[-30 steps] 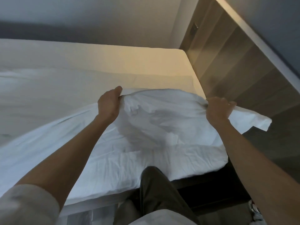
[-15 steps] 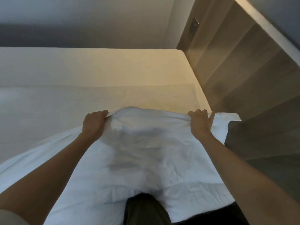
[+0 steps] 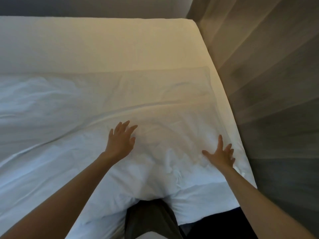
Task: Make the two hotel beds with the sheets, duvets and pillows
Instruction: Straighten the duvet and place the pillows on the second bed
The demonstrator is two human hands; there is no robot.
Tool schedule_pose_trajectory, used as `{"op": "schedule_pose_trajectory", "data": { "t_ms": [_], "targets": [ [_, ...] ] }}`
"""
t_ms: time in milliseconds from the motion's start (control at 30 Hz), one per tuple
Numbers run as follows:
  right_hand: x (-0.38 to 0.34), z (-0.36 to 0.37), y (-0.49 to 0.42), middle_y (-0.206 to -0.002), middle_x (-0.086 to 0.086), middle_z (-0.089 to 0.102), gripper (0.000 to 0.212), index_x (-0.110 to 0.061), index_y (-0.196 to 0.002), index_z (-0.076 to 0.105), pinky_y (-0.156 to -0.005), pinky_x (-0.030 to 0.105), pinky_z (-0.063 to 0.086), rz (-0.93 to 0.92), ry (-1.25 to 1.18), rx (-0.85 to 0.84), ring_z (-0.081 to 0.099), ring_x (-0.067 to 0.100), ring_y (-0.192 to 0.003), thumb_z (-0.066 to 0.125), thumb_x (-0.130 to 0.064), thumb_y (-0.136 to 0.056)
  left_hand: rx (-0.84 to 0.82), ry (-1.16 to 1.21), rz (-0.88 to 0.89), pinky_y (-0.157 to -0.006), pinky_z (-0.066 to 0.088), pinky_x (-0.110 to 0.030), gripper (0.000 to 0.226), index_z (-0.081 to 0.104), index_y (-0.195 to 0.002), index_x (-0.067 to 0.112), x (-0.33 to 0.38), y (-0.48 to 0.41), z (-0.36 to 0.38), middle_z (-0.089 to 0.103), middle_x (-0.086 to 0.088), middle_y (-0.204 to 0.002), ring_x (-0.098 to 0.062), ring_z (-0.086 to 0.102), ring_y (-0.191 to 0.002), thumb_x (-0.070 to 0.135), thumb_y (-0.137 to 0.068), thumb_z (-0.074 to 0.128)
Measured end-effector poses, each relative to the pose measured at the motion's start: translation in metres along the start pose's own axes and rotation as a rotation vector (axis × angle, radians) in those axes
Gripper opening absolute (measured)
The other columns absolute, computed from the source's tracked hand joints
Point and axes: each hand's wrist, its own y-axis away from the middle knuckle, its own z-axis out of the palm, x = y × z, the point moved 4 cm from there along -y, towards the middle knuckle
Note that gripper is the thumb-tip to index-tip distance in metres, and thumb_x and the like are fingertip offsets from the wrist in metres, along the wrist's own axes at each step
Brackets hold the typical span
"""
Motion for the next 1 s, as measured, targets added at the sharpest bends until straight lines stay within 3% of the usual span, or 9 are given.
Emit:
{"op": "schedule_pose_trajectory", "data": {
  "t_ms": [67,133,267,433,567,633,733,900,1000],
  "targets": [
    [0.021,0.006,0.001,-0.159,0.019,0.015,0.108,-0.023,-0.155,-0.007,-0.116,0.056,0.01,0.041,-0.054,0.016,0.017,0.039,-0.145,0.065,-0.059,-0.083,-0.034,0.027,0.001,-0.116,0.02,-0.05,0.052,0.032,-0.149,0.029,0.001,0.015,0.012,0.018,-0.003,-0.16,-0.027,0.013,-0.148,0.033,-0.099,0.046],
    [0.032,0.013,0.001,-0.153,0.018,0.033,0.099,-0.008,-0.154,0.013,-0.116,0.052,0.014,0.04,-0.093,0.046,0.032,0.037,-0.14,0.064,-0.058,-0.085,-0.072,0.026,0.016,-0.116,0.02,-0.05,0.054,0.029,-0.15,0.031,0.003,0.033,0.026,0.016,-0.002,-0.16,-0.027,0.012,-0.148,0.035,-0.099,0.046],
    [0.032,0.015,0.015,-0.127,0.023,0.057,0.042,0.001,-0.125,0.054,-0.098,0.045,0.041,-0.04,-0.022,0.151,0.054,0.04,-0.116,0.042,-0.032,-0.102,-0.138,0.001,0.022,-0.115,0.021,-0.052,0.06,0.023,-0.151,0.037,0.006,0.074,0.047,0.009,0.0,-0.162,-0.027,0.008,-0.148,0.045,-0.096,0.047],
    [0.034,0.006,0.043,-0.127,0.026,0.053,0.034,-0.001,-0.124,0.051,-0.092,0.046,0.04,-0.144,-0.12,0.297,0.051,0.043,-0.116,0.033,-0.022,-0.106,-0.253,-0.088,-0.017,-0.114,0.015,-0.058,0.089,0.001,-0.15,0.044,0.018,0.129,0.077,-0.012,0.001,-0.16,-0.031,-0.007,-0.147,0.066,-0.083,0.054],
    [0.047,0.004,0.061,-0.128,0.026,0.055,0.028,-0.004,-0.122,0.046,-0.091,0.048,0.043,-0.247,-0.164,0.312,0.051,0.044,-0.117,0.03,-0.02,-0.106,-0.193,-0.242,-0.008,-0.107,0.029,-0.062,0.121,-0.03,-0.138,0.045,0.026,0.155,0.103,-0.019,-0.01,-0.158,-0.042,-0.003,-0.145,0.072,-0.069,0.066],
    [0.052,0.005,0.069,-0.127,0.026,0.054,0.027,-0.004,-0.123,0.045,-0.091,0.048,0.043,-0.288,-0.172,0.29,0.051,0.043,-0.116,0.029,-0.019,-0.106,-0.152,-0.282,-0.043,-0.095,0.039,-0.064,0.134,-0.025,-0.14,0.044,0.031,0.162,0.11,-0.007,-0.017,-0.16,-0.047,0.011,-0.142,0.066,-0.057,0.079],
    [0.058,0.009,0.073,-0.128,0.022,0.053,0.03,-0.008,-0.13,0.04,-0.094,0.05,0.041,-0.288,-0.207,0.238,0.05,0.042,-0.114,0.029,-0.023,-0.106,-0.117,-0.351,-0.087,-0.074,0.046,-0.063,0.145,0.009,-0.151,0.04,0.034,0.162,0.117,0.029,-0.023,-0.152,-0.049,0.037,-0.127,0.057,-0.033,0.09],
    [0.06,0.012,0.053,-0.139,0.01,0.046,0.066,-0.018,-0.143,0.024,-0.107,0.047,0.031,-0.182,-0.248,0.137,0.045,0.036,-0.126,0.049,-0.055,-0.094,0.001,-0.48,-0.068,-0.077,0.043,-0.048,0.126,0.01,-0.15,0.037,0.029,0.146,0.135,0.046,-0.022,-0.126,-0.036,0.048,-0.098,0.056,-0.049,0.082],
    [0.063,0.019,0.033,-0.138,0.009,0.048,0.077,-0.014,-0.141,0.033,-0.108,0.049,0.033,-0.081,-0.308,0.097,0.045,0.036,-0.126,0.058,-0.061,-0.085,-0.011,-0.568,-0.034,-0.065,0.035,-0.035,0.117,0.011,-0.15,0.041,0.032,0.143,0.148,0.053,-0.018,-0.114,-0.029,0.052,-0.082,0.057,-0.055,0.078]
  ]
}}
